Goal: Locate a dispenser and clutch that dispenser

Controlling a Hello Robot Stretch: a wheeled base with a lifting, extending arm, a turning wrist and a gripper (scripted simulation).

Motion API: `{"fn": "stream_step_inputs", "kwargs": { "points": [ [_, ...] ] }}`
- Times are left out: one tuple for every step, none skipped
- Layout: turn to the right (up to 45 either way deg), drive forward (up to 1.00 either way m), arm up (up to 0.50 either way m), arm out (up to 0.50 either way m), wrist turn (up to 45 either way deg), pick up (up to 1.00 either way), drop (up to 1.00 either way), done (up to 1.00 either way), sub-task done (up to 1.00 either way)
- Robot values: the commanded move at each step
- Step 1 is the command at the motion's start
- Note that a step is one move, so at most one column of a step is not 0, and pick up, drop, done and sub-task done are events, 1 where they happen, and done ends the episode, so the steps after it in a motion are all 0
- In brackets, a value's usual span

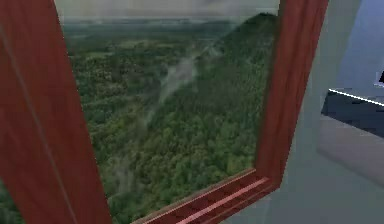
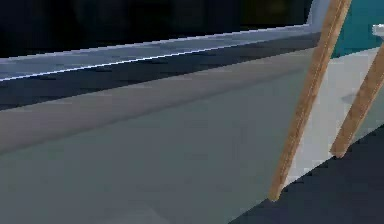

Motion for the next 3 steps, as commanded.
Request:
{"fn": "stream_step_inputs", "kwargs": {
  "points": [
    [45.0,0.0,0.0,0.0,0.0,0.0,0.0,0.0,0.0],
    [45.0,0.0,0.0,0.0,0.0,0.0,0.0,0.0,0.0],
    [45.0,0.0,0.0,0.0,0.0,0.0,0.0,0.0,0.0]
  ]
}}
